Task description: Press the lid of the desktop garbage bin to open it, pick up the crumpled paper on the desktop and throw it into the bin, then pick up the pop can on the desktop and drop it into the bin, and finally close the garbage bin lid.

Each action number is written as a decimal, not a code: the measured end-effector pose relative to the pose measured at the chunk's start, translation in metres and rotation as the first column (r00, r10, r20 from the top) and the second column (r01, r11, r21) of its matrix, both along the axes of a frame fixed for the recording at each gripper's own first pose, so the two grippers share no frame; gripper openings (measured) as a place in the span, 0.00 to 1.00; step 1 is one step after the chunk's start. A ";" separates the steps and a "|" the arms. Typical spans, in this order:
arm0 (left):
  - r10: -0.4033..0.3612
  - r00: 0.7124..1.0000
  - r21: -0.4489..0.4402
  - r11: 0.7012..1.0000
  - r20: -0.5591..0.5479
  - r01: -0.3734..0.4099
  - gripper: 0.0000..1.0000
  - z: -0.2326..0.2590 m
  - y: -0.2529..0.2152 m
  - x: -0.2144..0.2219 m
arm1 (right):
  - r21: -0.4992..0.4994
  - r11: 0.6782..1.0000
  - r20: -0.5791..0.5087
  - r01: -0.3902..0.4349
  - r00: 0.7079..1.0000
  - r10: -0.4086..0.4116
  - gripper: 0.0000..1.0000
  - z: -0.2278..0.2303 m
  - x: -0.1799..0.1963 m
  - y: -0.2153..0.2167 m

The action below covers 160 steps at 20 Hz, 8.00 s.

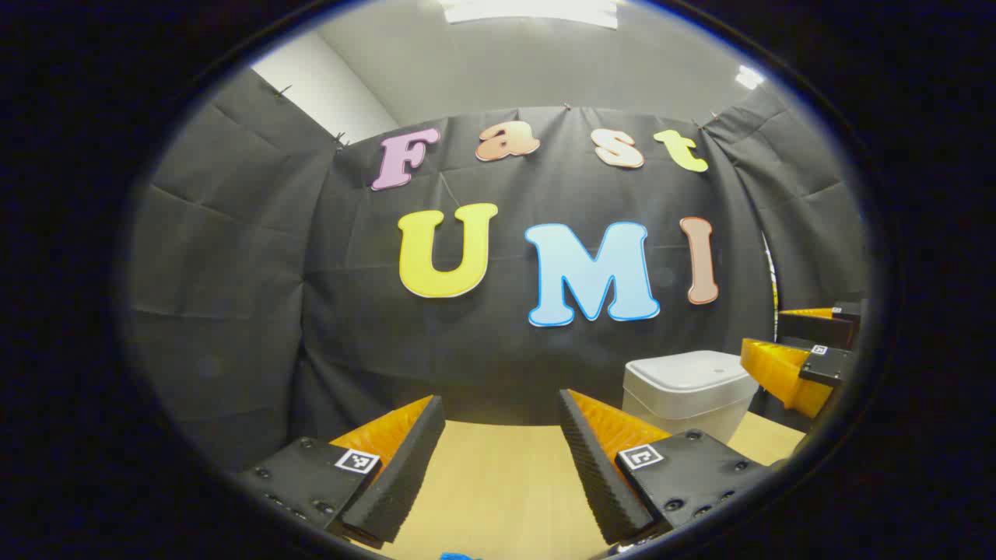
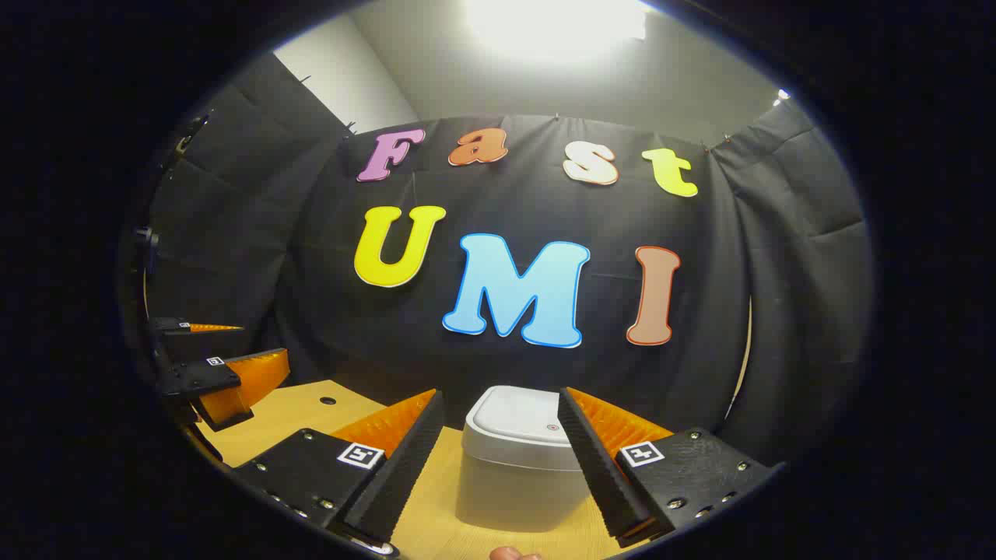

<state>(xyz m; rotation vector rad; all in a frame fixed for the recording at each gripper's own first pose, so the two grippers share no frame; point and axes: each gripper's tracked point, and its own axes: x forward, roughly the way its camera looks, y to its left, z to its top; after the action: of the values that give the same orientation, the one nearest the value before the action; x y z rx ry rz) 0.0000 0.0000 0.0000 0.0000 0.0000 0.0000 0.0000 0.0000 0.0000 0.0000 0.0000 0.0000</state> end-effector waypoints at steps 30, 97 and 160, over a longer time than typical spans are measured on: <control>-0.122 0.991 0.007 0.992 -0.049 0.123 0.97 -0.021 -0.017 0.013 | 0.063 0.973 -0.218 0.221 0.955 -0.203 0.17 -0.060 0.003 -0.050; -0.062 0.869 -0.004 0.998 -0.492 0.069 0.96 -0.220 0.051 -0.058 | 0.077 0.983 -0.175 0.168 0.973 -0.153 0.10 -0.040 -0.006 -0.022; -0.131 0.848 -0.077 0.991 -0.513 0.106 0.07 -0.241 0.014 -0.049 | 0.085 0.984 -0.269 0.155 0.955 -0.127 0.77 -0.073 -0.047 -0.047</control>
<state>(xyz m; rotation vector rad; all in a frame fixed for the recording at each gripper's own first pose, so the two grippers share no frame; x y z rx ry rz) -0.0492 0.0140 -0.2410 -0.0467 0.5436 -0.1252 -0.0466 -0.0470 -0.0731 0.1061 0.2663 -0.1432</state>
